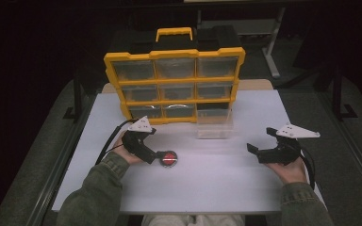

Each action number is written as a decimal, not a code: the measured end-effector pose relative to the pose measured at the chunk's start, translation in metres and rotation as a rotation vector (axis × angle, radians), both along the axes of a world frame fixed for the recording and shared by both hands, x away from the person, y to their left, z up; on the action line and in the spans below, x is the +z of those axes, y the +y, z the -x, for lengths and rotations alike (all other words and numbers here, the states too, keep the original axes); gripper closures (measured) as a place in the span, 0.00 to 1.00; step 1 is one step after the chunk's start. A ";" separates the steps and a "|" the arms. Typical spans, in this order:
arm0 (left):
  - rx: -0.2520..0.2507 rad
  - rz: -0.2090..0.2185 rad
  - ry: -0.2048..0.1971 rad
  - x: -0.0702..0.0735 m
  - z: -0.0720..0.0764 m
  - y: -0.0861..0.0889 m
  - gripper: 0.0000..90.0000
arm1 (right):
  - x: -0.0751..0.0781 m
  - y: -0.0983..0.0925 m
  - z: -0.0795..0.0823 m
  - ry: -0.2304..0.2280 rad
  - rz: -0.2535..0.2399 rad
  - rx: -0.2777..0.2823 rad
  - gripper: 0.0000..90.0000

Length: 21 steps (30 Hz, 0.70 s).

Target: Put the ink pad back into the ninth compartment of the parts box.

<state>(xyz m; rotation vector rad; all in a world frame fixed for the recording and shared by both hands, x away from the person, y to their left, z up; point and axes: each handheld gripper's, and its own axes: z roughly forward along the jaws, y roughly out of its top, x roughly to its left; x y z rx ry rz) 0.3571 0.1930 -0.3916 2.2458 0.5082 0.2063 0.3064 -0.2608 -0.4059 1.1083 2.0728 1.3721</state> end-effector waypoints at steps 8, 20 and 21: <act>-0.021 -0.050 0.024 -0.009 -0.001 -0.009 0.00 | 0.000 0.000 0.000 0.003 0.006 0.001 0.00; -0.059 -0.099 0.059 -0.019 -0.001 -0.017 0.04 | 0.000 0.001 0.000 0.002 0.014 0.003 0.00; -0.065 -0.107 0.055 -0.020 -0.001 -0.017 0.04 | 0.000 0.000 0.000 -0.001 0.014 0.002 0.00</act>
